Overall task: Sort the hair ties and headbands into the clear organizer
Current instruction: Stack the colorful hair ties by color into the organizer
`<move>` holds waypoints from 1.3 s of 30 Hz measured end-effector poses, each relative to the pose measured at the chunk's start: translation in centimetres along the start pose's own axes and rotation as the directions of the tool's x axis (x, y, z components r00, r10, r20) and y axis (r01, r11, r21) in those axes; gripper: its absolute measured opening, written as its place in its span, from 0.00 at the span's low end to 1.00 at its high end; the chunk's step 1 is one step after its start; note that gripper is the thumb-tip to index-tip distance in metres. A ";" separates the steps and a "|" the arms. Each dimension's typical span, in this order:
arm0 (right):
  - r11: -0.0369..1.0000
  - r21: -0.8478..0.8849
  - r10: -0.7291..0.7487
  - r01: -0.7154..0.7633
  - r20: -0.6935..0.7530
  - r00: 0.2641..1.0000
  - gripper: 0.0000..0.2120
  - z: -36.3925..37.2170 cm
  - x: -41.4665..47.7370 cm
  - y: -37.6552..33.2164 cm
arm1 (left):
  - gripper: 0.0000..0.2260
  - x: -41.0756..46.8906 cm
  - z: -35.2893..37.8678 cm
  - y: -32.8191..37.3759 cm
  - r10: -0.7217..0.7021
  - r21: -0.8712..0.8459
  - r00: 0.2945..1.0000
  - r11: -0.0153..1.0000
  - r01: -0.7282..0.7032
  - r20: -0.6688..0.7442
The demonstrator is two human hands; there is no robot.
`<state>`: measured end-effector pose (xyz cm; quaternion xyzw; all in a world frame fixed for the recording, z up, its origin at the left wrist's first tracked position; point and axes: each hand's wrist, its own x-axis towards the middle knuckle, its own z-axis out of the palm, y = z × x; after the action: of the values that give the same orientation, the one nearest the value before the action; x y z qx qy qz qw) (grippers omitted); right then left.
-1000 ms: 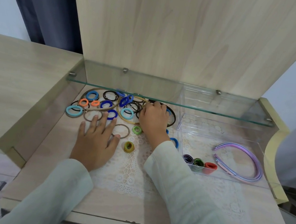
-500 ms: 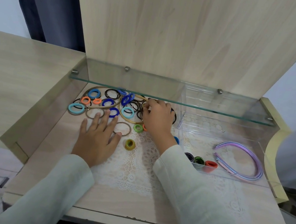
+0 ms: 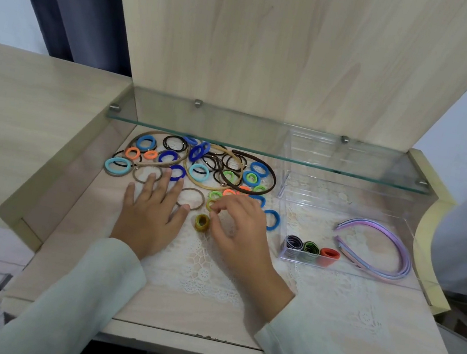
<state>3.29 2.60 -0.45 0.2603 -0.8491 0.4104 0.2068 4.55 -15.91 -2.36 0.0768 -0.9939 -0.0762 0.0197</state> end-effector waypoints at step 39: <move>0.857 -0.500 0.029 0.123 0.287 0.958 0.08 -0.4 0.4 -1.4 | 0.27 -0.1 -1.1 0.5 -0.019 -0.023 0.996 0.999 0.022 0.090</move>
<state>3.84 2.08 0.82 0.2728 -0.9416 0.1226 0.1547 4.60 -15.57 -1.16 0.0832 -0.9920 -0.0919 -0.0249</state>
